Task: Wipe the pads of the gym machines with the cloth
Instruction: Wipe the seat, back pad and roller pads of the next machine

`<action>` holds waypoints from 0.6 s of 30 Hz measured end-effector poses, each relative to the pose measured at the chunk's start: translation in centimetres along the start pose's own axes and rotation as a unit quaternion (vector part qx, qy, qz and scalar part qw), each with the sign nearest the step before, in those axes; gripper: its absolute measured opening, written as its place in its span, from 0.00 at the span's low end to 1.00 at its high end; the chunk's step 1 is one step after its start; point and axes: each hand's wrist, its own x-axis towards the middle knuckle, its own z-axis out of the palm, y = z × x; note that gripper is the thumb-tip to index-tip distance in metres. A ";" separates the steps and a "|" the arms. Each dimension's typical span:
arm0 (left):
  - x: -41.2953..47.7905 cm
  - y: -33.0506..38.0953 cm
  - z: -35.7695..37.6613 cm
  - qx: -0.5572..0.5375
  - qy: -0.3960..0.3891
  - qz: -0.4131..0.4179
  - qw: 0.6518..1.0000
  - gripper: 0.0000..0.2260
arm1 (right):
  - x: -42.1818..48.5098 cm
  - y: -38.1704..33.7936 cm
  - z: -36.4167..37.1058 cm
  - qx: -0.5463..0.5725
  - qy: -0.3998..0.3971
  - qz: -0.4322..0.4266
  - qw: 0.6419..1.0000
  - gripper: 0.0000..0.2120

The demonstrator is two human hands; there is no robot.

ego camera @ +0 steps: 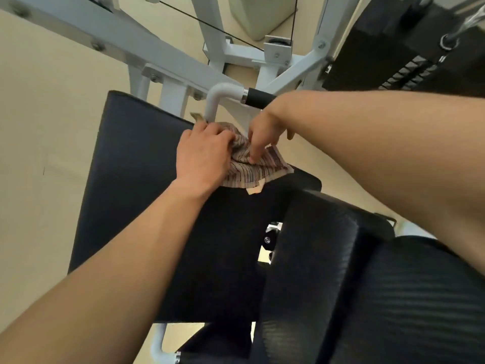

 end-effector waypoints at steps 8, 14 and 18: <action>-5.1 -0.4 -0.4 -0.097 -0.003 -0.178 0.979 0.08 | 0.0 -6.7 9.8 0.185 0.389 0.026 0.902 0.18; -12.9 -0.8 0.6 -0.221 -0.082 -0.250 0.939 0.29 | -1.4 -9.6 20.2 0.300 0.422 0.052 0.854 0.19; -17.5 -0.6 1.9 -0.236 -0.117 -0.228 0.937 0.21 | -1.6 -10.8 25.8 0.389 0.406 0.083 0.823 0.19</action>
